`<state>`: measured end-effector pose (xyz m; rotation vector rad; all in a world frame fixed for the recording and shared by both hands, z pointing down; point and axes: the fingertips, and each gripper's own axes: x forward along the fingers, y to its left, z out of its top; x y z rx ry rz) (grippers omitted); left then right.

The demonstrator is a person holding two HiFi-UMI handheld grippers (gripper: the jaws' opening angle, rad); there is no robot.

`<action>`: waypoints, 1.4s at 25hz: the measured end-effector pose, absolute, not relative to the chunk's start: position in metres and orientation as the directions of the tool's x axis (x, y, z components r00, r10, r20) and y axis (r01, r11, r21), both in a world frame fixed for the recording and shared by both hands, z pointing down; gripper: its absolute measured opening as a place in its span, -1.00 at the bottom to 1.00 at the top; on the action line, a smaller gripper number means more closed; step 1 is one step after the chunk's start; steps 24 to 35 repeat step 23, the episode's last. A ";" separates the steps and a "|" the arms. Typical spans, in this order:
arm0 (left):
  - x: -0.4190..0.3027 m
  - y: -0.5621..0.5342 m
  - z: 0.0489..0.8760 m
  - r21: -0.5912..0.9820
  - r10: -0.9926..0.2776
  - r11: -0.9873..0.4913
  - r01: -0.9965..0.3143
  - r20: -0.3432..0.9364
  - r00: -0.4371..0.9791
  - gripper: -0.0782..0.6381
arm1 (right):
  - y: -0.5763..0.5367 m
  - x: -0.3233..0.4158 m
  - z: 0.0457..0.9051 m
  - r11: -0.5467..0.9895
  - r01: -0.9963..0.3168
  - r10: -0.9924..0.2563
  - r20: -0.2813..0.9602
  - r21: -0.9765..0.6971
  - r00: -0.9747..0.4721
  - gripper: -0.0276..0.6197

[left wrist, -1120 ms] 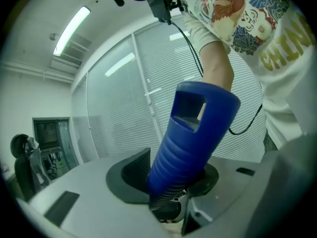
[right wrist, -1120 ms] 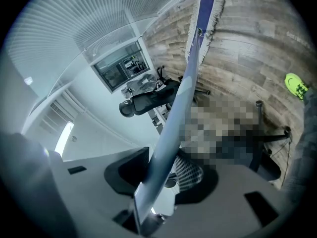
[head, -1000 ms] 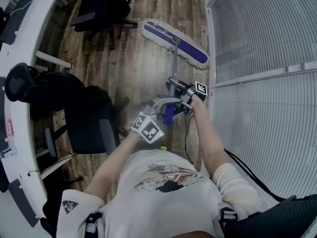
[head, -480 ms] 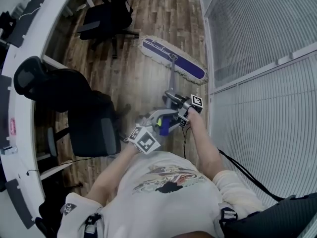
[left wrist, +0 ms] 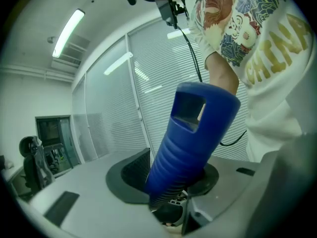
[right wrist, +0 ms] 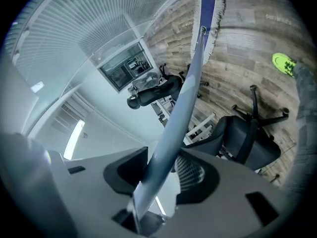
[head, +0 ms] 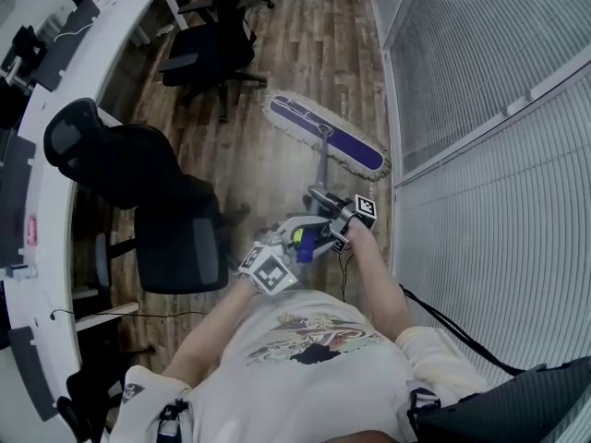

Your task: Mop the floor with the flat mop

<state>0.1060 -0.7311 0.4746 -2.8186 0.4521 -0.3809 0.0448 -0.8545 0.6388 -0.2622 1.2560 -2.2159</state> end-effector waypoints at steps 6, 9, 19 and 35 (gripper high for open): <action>0.110 -0.746 0.465 -0.286 -0.331 -0.919 -0.272 0.180 0.926 -0.43 | -0.869 0.047 0.634 -0.373 0.385 -0.552 -0.132 -0.844 -0.824 -0.41; 0.108 -0.751 0.460 -0.287 -0.330 -0.918 -0.273 0.174 0.928 -0.43 | -0.873 0.044 0.631 -0.364 0.391 -0.548 -0.145 -0.845 -0.824 -0.40; 0.097 -0.767 0.453 -0.309 -0.330 -0.911 -0.274 0.148 0.932 -0.43 | -0.888 0.035 0.626 -0.350 0.404 -0.555 -0.161 -0.845 -0.816 -0.39; 0.090 -0.790 0.436 -0.317 -0.376 -0.889 -0.331 0.094 0.922 -0.46 | -0.909 0.030 0.610 -0.326 0.432 -0.567 -0.191 -0.841 -0.801 -0.38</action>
